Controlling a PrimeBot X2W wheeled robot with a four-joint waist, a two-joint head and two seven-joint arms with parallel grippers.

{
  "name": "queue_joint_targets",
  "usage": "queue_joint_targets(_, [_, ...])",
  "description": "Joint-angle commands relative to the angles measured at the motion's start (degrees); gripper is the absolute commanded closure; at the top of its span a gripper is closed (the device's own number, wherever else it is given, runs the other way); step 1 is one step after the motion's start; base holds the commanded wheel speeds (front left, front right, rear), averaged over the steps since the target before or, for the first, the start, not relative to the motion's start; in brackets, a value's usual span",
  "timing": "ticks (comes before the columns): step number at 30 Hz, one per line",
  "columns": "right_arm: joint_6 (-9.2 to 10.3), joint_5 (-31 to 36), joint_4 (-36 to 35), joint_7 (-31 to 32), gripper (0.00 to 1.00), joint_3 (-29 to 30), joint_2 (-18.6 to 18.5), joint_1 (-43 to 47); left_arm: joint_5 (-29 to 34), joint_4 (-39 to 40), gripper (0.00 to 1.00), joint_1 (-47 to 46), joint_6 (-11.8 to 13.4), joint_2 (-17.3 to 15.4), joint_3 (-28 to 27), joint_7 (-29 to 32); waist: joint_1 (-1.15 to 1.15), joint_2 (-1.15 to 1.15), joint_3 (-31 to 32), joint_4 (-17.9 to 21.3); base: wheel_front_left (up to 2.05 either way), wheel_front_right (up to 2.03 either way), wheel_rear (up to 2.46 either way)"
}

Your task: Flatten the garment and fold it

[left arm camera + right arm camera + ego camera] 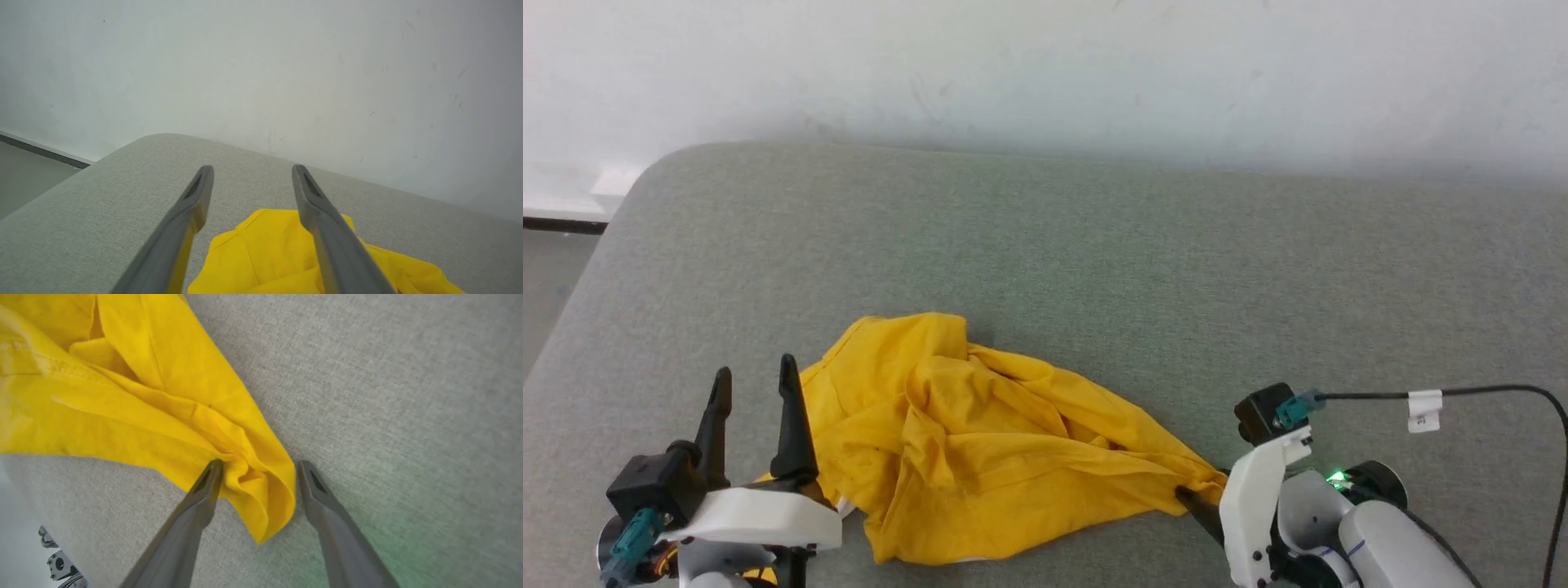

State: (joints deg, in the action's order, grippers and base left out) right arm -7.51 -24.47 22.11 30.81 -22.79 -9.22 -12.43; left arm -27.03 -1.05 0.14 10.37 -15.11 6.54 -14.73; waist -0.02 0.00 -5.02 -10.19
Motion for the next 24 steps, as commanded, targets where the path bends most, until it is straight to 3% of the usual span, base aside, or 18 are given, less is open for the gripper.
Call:
queue_joint_targets(1, [0.02,-2.08,2.57,3.45,0.65,-2.40,-0.10,1.27,0.45,-0.12,0.00,0.69,-0.37,0.35,-0.35,-0.27,0.02,0.00,0.13,-1.26,0.00,0.00,0.00])
queue_joint_targets(2, [0.02,-3.17,2.44,4.07,0.88,-2.78,-0.26,1.26,0.48,-0.19,0.00,0.87,-0.37,0.45,-0.49,-0.27,0.02,0.00,0.20,-1.22,0.00,0.00,0.00])
queue_joint_targets(3, [0.02,-3.94,1.86,3.97,1.00,-2.87,-0.61,1.08,0.52,-0.20,0.00,1.06,-0.36,0.54,-0.66,-0.27,0.02,0.00,0.27,-1.08,0.00,0.00,0.00])
queue_joint_targets(10, [0.02,-0.88,-3.73,-3.61,1.00,4.48,-6.04,-1.35,0.71,0.21,0.00,2.14,-0.26,0.62,-1.28,-0.27,0.02,0.00,0.72,1.05,0.00,0.00,0.00])
queue_joint_targets(11, [0.02,1.33,-5.06,-5.95,1.00,10.18,-7.97,-1.39,0.74,0.45,0.00,2.22,-0.28,0.57,-1.22,-0.27,0.02,0.00,0.77,1.77,0.00,0.00,0.00])
queue_joint_targets(14, [0.02,4.37,-6.06,-6.87,1.00,19.85,-9.97,0.45,0.66,0.59,0.00,2.24,-0.36,0.48,-1.04,-0.18,0.02,0.00,0.77,2.65,0.00,0.00,0.00])
queue_joint_targets(20, [0.02,7.58,-3.95,-6.58,1.00,35.42,-9.16,7.67,0.27,0.43,0.00,2.10,-0.54,0.48,-0.68,0.06,0.02,0.00,0.18,3.76,0.00,0.00,0.00])
queue_joint_targets(24, [0.02,8.96,-2.72,-7.97,0.98,39.44,-6.89,10.38,0.07,0.40,0.00,2.09,-0.57,0.40,-0.67,0.11,0.02,0.00,-0.16,4.24,0.00,0.00,0.00])
